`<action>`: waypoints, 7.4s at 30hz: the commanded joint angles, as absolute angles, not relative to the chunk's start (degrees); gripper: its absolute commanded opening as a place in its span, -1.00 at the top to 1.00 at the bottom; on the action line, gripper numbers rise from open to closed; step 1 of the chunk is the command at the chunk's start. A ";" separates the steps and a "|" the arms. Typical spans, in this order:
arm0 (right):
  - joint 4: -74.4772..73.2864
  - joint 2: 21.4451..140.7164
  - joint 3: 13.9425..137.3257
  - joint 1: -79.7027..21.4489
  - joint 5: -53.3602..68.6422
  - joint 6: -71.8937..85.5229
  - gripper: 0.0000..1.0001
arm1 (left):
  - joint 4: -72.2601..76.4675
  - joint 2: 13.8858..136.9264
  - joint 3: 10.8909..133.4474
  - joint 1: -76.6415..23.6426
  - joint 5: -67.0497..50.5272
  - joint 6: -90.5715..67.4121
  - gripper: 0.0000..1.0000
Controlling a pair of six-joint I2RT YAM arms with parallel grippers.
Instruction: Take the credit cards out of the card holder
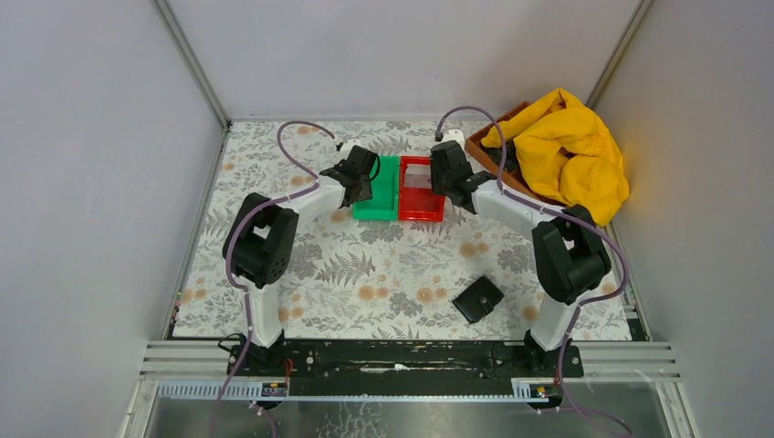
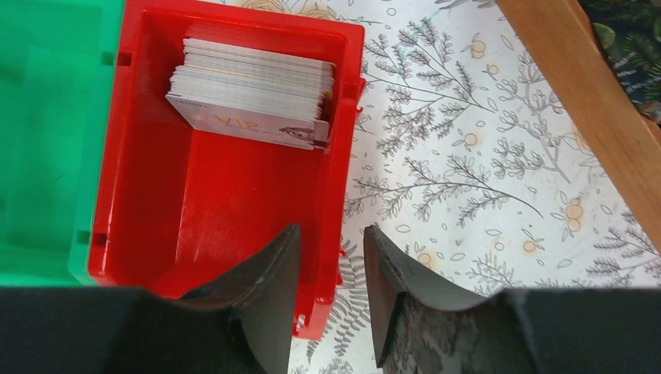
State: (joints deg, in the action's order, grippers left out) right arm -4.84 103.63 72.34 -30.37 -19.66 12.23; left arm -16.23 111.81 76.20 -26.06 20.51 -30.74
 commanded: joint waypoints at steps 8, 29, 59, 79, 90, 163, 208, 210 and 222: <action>-4.30 95.56 68.20 -30.16 -21.75 12.48 0.14 | -14.57 107.76 74.46 -29.45 22.09 -32.56 0.08; -2.66 83.33 58.11 -29.20 -20.73 15.13 -0.48 | -17.66 101.75 68.87 -31.71 30.67 -33.87 -0.43; -29.15 7.39 18.11 -29.24 -35.50 49.37 0.02 | -7.79 90.88 57.45 -78.92 34.68 -39.98 -0.44; -37.38 0.00 24.95 -29.27 -35.14 48.77 -0.11 | -10.99 113.41 79.84 -84.20 30.89 -26.46 -0.84; -38.41 0.00 26.80 -29.27 -35.79 47.88 -0.11 | -10.57 119.40 81.12 -84.11 31.87 -21.71 -0.89; 1.53 29.27 18.06 -29.34 -7.82 37.34 -0.02 | -10.36 44.75 36.90 -80.58 50.12 -31.96 -0.95; 17.37 77.30 31.64 -61.18 -22.23 3.18 -0.15 | 16.35 81.45 31.63 -49.30 10.46 -31.12 1.00; 16.83 77.90 32.08 -61.17 -22.67 2.62 -0.15 | 17.11 82.70 31.03 -45.62 2.89 -32.86 1.00; 14.92 80.79 33.86 -61.17 -20.03 1.10 -0.17 | 27.41 79.57 25.51 -37.49 -14.77 -36.56 1.00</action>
